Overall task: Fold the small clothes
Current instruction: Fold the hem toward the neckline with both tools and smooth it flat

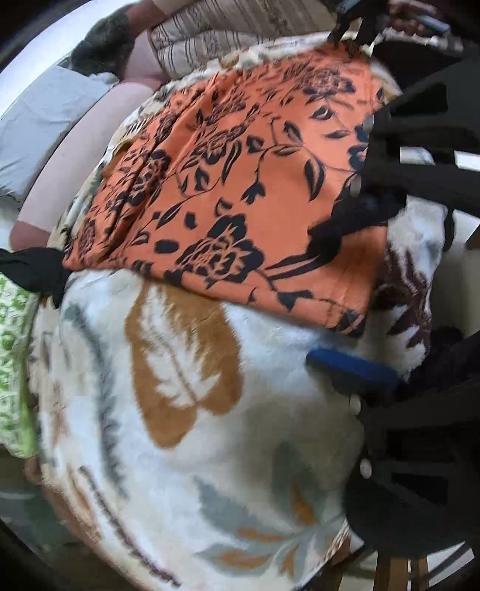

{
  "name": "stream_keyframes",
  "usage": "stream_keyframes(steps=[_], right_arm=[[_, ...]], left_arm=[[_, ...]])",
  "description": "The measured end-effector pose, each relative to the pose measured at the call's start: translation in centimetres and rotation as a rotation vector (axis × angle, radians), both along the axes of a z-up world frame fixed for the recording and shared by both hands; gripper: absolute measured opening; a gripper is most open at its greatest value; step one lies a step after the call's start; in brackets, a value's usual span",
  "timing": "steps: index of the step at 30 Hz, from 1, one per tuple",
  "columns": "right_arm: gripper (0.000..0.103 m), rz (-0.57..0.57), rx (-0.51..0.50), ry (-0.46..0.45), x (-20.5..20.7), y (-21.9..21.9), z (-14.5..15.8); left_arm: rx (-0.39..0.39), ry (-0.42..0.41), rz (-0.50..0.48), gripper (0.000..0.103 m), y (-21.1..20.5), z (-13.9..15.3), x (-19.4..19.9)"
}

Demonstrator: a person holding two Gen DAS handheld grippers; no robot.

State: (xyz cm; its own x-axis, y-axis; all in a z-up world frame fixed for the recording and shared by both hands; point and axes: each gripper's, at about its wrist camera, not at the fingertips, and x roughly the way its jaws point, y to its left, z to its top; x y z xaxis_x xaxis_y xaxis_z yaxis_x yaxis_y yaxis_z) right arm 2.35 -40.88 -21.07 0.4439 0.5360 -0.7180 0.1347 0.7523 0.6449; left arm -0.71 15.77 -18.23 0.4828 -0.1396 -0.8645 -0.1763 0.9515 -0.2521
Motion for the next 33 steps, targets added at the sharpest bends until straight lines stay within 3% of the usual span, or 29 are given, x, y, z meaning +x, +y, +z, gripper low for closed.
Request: stream_keyframes(steps=[1,2,3,4,9,12,14,15,16,17,18,19,21,22,23,24,26,29,31,33], right_arm=[[0.062,0.002,0.002,0.001,0.0,0.1,-0.1],[0.057,0.008,0.006,-0.002,-0.1,0.3,-0.1],[0.036,0.017,0.009,-0.003,-0.1,0.4,-0.1],[0.028,0.017,0.003,0.001,-0.2,0.5,-0.1],[0.026,-0.020,0.026,-0.052,-1.2,-0.2,1.9],[0.026,-0.043,0.006,-0.060,-1.4,-1.0,2.0],[0.030,-0.057,-0.025,-0.006,-0.8,-1.2,0.9],[0.040,-0.051,-0.014,0.007,-0.5,-1.2,0.5],[0.065,-0.040,-0.003,0.005,-0.3,-0.9,0.3],[0.071,-0.039,-0.007,-0.007,-0.4,-0.7,0.5],[0.071,-0.039,-0.013,-0.019,-0.4,-0.4,0.5],[0.071,-0.042,-0.008,-0.019,-0.3,-0.4,0.4],[0.071,-0.066,0.038,0.007,0.0,-0.7,-0.5],[0.062,-0.082,0.060,0.014,0.1,-1.0,-0.9],[0.050,-0.108,0.087,0.013,0.2,-1.3,-1.4],[0.011,-0.118,0.107,0.027,0.3,-1.5,-1.7],[0.008,-0.139,0.135,0.016,0.0,-1.6,-1.3],[0.008,-0.177,0.188,-0.046,-1.4,-2.2,1.0],[0.008,-0.230,0.214,-0.052,-2.0,-3.4,1.5],[0.008,-0.272,0.218,0.023,-1.5,-4.3,-0.8]], left_arm=[[-0.015,-0.003,-0.017,0.021,-0.1,0.2,0.0],[-0.029,-0.002,-0.021,0.012,0.1,0.2,0.0],[-0.074,-0.010,-0.027,0.009,0.4,0.4,-0.1],[-0.097,-0.017,-0.028,0.008,0.5,0.6,-0.2],[-0.120,-0.130,-0.015,0.008,0.3,3.9,-1.9],[-0.110,-0.103,0.013,0.010,0.6,2.6,-0.9],[-0.123,-0.042,0.032,0.011,1.0,0.8,-0.3],[-0.120,-0.031,0.039,0.015,1.1,0.3,-0.2],[-0.114,-0.029,0.044,0.022,1.0,0.1,-0.2],[-0.119,-0.041,0.043,0.027,1.0,0.2,-0.3],[-0.130,-0.055,0.034,0.040,0.7,0.3,-0.3],[-0.136,-0.067,0.022,0.045,0.5,0.3,-0.2],[-0.127,-0.065,-0.006,0.044,-0.2,0.1,0.2],[-0.122,-0.057,-0.012,0.019,-0.4,-0.1,0.4],[-0.113,-0.036,-0.016,0.006,-0.1,-0.3,0.6],[-0.142,-0.022,-0.010,0.007,0.1,-0.4,0.7],[-0.195,-0.038,0.017,0.006,0.9,0.7,0.0],[-0.190,-0.137,0.048,0.007,1.5,5.1,-2.4],[-0.193,-0.117,0.053,0.007,1.5,4.7,-2.3],[-0.151,-0.038,0.064,0.007,1.3,1.8,-1.0]])
